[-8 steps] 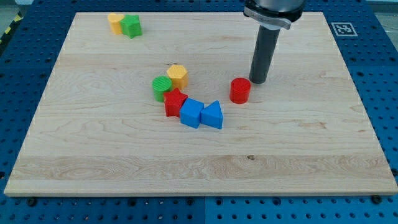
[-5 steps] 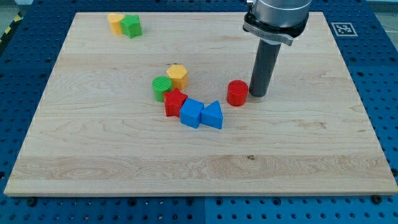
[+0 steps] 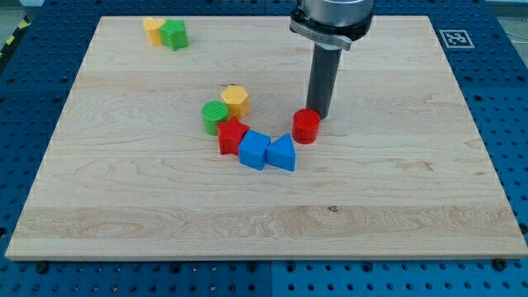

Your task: Move the red circle into the right of blue triangle

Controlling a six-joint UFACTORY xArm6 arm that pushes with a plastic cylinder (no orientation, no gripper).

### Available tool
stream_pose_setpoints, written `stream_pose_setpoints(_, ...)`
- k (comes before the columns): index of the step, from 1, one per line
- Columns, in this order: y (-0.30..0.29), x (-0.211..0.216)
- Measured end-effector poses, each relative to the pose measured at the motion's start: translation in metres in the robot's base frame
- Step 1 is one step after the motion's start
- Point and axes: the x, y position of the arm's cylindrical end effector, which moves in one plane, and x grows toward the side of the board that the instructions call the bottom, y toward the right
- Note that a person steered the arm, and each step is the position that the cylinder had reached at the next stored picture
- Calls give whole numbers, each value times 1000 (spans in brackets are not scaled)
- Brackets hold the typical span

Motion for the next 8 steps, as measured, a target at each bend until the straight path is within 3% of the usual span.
stream_pose_setpoints(2,0,23)
stream_pose_setpoints(4,19,-73)
stream_pose_setpoints(5,-30,-101)
stream_pose_setpoints(8,-272,-109)
